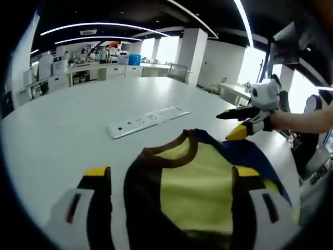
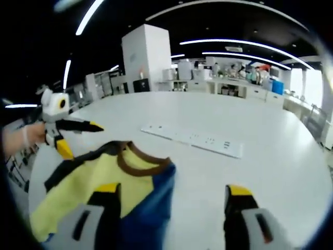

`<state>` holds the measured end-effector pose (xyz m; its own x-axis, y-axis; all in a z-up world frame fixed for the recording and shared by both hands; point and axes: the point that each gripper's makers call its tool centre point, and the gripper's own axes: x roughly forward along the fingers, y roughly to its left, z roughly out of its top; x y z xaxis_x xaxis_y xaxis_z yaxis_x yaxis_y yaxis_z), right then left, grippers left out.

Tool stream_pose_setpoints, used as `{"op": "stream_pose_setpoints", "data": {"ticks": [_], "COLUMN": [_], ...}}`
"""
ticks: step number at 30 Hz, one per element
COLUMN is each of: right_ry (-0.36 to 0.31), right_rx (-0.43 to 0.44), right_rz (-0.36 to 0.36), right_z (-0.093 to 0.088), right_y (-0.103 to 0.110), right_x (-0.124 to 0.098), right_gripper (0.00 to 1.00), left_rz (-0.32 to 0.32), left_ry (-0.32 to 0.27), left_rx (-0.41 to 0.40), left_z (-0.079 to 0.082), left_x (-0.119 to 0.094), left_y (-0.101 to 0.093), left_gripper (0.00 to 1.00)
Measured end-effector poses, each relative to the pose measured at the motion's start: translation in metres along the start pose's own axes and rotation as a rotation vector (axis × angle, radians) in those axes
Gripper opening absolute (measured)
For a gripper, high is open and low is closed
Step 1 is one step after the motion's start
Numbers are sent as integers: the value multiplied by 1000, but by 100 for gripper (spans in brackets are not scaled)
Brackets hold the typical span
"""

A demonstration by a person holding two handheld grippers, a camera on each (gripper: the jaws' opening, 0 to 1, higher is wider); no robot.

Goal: Fold the garment on the visible template until the final outline fits inside the template.

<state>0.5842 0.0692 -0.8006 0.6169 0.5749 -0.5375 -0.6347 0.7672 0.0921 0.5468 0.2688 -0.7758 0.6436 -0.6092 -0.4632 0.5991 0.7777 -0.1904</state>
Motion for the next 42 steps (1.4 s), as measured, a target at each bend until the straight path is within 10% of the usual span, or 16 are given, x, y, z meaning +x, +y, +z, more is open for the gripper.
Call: {"op": "stream_pose_setpoints", "data": {"ticks": [13,42], "right_ry": [-34,-22], "right_rx": [-17,-46], "right_rz": [-14,-19], "right_z": [13,-18], "right_y": [22,75], "right_x": [-49,-144], "right_gripper": [77,68], "left_rz": [-19,10], "left_ry": [-7,-36], "left_rx": [26,40], "left_z": [9,-6], "left_x": [-35,-126], "left_y": [-25,-82], "left_gripper": [89,87]}}
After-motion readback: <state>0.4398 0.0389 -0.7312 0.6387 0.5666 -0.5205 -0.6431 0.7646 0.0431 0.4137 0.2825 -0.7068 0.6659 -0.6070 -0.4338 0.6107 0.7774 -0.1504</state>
